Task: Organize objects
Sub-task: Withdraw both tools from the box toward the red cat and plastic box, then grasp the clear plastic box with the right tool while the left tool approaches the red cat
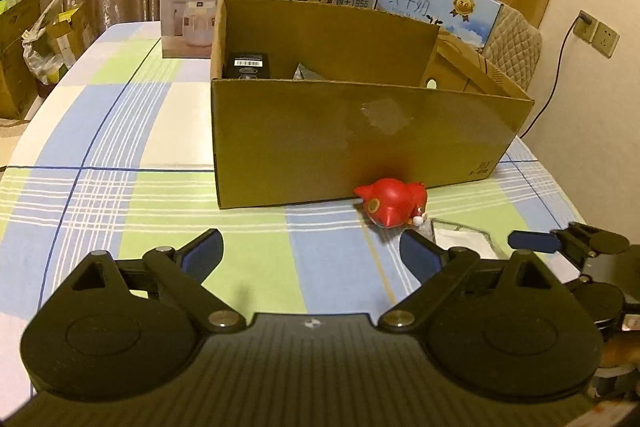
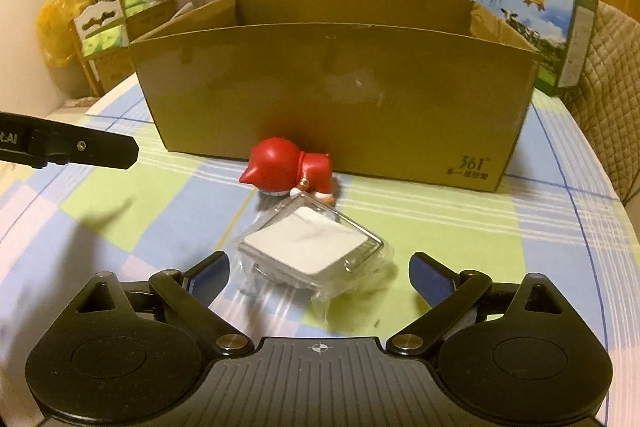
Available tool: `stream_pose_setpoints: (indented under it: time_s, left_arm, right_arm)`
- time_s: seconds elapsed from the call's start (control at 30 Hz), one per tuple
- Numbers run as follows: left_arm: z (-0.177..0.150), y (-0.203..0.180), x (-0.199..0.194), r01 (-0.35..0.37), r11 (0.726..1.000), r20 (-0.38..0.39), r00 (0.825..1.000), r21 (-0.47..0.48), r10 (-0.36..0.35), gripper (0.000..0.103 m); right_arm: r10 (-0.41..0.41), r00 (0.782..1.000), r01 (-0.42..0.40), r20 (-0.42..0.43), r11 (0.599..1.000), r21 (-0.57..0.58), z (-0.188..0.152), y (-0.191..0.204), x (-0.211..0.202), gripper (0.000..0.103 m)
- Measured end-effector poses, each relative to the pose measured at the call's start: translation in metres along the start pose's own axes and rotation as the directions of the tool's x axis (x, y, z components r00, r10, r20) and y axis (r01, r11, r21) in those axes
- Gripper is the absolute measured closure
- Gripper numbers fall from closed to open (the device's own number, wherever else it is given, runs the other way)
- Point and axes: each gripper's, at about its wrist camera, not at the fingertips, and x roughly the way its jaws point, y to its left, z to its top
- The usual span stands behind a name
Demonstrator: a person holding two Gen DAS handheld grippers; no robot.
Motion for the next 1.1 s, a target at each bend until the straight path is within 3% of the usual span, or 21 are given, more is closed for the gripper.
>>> stream_pose_setpoints:
  time_s: [0.4,0.6,0.63,0.67,0.7,0.8,0.97,1.1]
  left_arm:
    - [-0.001,-0.004,0.007,0.003,1.000,-0.020,1.000,0.009,-0.002,0.010]
    - [-0.002,-0.005,0.012,0.006,1.000,-0.034,0.999,0.012,-0.005,0.010]
    - [-0.001,-0.005,0.014,0.009,1.000,-0.038,0.999,0.014,-0.008,0.010]
    - [-0.002,-0.006,0.015,0.011,1.000,-0.040,0.999,0.014,-0.010,0.010]
    - [-0.002,-0.007,0.015,0.012,1.000,-0.043,0.999,0.014,-0.012,0.010]
    - [-0.001,-0.012,0.019,0.022,1.000,-0.047,0.999,0.018,-0.021,0.010]
    - [0.002,-0.024,0.028,0.046,0.999,-0.050,0.998,0.024,-0.045,0.010]
    - [0.007,-0.037,0.036,0.071,0.996,-0.043,0.997,0.051,-0.069,0.012]
  right_arm:
    - [0.071,0.995,-0.078,-0.065,0.990,-0.116,0.007,0.002,0.027,0.007]
    - [0.092,0.992,-0.098,-0.081,0.992,-0.074,0.008,-0.003,0.031,0.009]
    - [0.095,0.992,-0.101,-0.085,0.992,-0.070,0.008,-0.004,0.031,0.011]
    - [0.091,0.992,-0.097,-0.088,0.993,-0.067,0.009,-0.004,0.030,0.020]
    - [0.086,0.992,-0.092,-0.092,0.994,-0.062,0.010,-0.005,0.029,0.036]
    - [0.092,0.990,-0.095,-0.102,0.995,-0.028,0.012,-0.009,0.026,0.053]
    - [0.072,0.991,-0.072,-0.112,0.997,0.012,0.010,-0.016,0.014,0.057]
    - [0.038,0.993,-0.033,-0.108,0.998,0.048,0.007,-0.027,-0.001,0.068]
